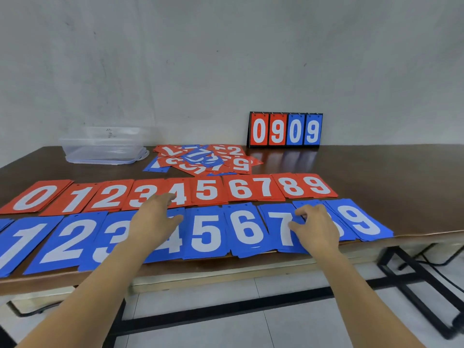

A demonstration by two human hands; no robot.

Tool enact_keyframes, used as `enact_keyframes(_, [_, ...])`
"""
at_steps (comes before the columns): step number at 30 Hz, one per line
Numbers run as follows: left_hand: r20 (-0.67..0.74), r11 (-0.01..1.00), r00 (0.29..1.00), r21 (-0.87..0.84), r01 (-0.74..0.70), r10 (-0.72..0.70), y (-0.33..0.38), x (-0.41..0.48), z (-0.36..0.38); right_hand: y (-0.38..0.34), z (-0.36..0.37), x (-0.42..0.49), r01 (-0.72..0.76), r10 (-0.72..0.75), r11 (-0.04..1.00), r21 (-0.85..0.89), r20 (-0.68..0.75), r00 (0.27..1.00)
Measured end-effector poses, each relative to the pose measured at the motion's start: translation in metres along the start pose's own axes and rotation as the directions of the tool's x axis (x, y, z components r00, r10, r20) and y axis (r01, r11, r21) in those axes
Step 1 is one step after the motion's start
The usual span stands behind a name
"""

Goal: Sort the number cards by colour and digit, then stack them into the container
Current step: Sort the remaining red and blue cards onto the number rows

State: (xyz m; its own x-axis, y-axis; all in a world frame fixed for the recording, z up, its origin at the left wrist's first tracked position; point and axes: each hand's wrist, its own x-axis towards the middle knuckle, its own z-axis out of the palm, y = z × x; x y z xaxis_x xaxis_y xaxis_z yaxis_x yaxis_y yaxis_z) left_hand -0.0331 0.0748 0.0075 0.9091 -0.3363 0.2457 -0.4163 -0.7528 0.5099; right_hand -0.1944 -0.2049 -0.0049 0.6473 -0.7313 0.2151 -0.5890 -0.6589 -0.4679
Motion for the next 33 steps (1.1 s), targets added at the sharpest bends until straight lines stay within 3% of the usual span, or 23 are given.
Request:
enact_keyframes(4, [0.017, 0.999, 1.0, 0.047, 0.003, -0.004, 0.012, 0.002, 0.009, 0.001, -0.002, 0.003, 0.099, -0.097, 0.992, -0.08, 0.034, 0.995])
enact_keyframes(13, [-0.083, 1.0, 0.997, 0.028, -0.005, 0.007, 0.038, 0.017, 0.015, -0.023, -0.014, 0.027, 0.273, -0.273, 0.962, 0.019, 0.039, 0.961])
enact_keyframes(20, [-0.059, 0.997, 0.998, 0.072, 0.02, -0.015, 0.044, 0.053, -0.001, -0.077, -0.017, 0.069, 0.341, -0.341, 0.94, 0.023, 0.047, 0.939])
enact_keyframes(25, [-0.036, 0.999, 0.999, 0.03, 0.042, -0.041, 0.03, 0.097, -0.008, -0.1, 0.001, 0.108, 0.305, -0.305, 0.952, 0.02, 0.105, 0.946])
enact_keyframes(33, [0.025, 0.992, 0.992, 0.023, 0.123, -0.124, -0.011, 0.176, 0.006, -0.127, 0.06, 0.182, 0.072, -0.065, 0.997, -0.032, 0.191, 0.979])
